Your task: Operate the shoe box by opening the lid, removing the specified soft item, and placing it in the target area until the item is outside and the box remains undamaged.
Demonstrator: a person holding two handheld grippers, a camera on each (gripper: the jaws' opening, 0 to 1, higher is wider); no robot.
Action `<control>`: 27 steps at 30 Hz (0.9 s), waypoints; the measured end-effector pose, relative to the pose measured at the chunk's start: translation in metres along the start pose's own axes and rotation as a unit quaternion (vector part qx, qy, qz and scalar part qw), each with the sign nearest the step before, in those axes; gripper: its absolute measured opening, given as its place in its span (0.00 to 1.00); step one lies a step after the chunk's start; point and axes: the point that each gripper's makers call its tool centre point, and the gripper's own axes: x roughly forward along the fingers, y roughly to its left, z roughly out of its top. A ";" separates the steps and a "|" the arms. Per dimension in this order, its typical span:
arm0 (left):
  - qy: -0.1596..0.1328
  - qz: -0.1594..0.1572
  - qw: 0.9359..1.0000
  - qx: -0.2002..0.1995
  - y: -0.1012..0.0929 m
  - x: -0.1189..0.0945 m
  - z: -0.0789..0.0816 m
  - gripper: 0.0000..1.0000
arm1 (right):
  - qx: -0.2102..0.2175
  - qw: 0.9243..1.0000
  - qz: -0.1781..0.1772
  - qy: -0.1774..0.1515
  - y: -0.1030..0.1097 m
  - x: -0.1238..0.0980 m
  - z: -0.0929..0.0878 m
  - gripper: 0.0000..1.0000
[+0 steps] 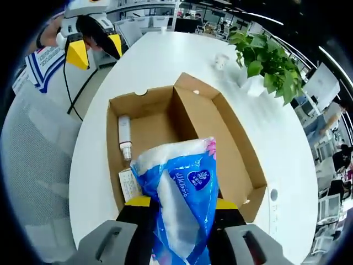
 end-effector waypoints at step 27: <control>0.032 -0.077 0.994 0.071 -0.102 0.067 0.020 0.31 | 0.120 0.990 -0.053 0.046 0.026 -0.085 -0.176 0.34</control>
